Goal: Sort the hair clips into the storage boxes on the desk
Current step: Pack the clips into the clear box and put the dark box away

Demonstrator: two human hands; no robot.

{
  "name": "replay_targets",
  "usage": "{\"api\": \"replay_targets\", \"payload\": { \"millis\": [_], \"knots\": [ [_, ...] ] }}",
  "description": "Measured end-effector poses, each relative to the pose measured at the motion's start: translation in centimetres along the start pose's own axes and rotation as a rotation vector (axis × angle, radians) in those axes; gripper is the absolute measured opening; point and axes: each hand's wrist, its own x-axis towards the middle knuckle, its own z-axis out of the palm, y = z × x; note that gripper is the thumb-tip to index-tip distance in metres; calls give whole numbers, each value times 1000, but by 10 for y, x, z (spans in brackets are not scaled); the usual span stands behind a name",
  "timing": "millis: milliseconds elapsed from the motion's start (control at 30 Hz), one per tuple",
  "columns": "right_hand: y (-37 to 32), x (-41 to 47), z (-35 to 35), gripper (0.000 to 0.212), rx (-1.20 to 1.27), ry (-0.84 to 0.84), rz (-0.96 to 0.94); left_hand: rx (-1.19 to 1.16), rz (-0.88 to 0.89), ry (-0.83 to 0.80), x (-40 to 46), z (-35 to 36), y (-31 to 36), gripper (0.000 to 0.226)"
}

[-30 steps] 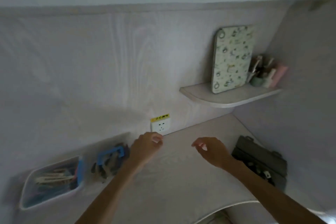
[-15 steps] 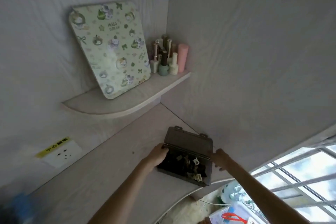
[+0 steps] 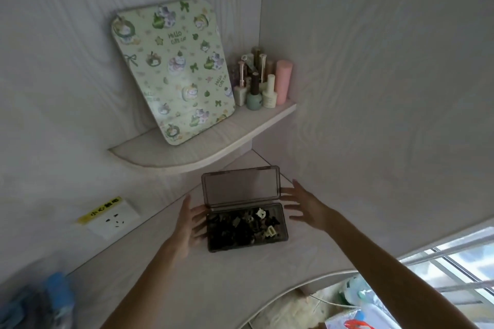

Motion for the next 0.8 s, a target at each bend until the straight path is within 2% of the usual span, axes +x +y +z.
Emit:
{"api": "replay_targets", "payload": {
  "millis": [100,233,400,533,567,600,667,733,800],
  "knots": [
    [-3,-2,-1,53,-19,-27,-11,-23,-30,-49,-7,-7,3,70],
    [1,-8,-6,31,-18,-80,0,-20,-40,-56,-15,-10,-3,57],
    [12,-4,-3,53,135,-187,48,-52,-66,-56,-18,-12,-8,82],
    [7,-11,9,28,187,-246,11,-87,-76,-46,-21,-12,-9,77],
    [7,-11,12,23,108,-266,-3,-117,-73,-69,-21,-13,-9,77],
    [8,-11,15,27,-13,-282,-1,-139,-55,-95,-24,-13,-8,72],
    [12,-6,22,56,-298,-266,3,-83,48,-130,-33,-5,-5,55],
    [16,-3,27,80,-544,-218,-58,250,169,-74,-40,4,-8,58],
    [20,-1,26,92,-904,-126,-204,753,361,42,-39,8,-14,78]
  ]
}}
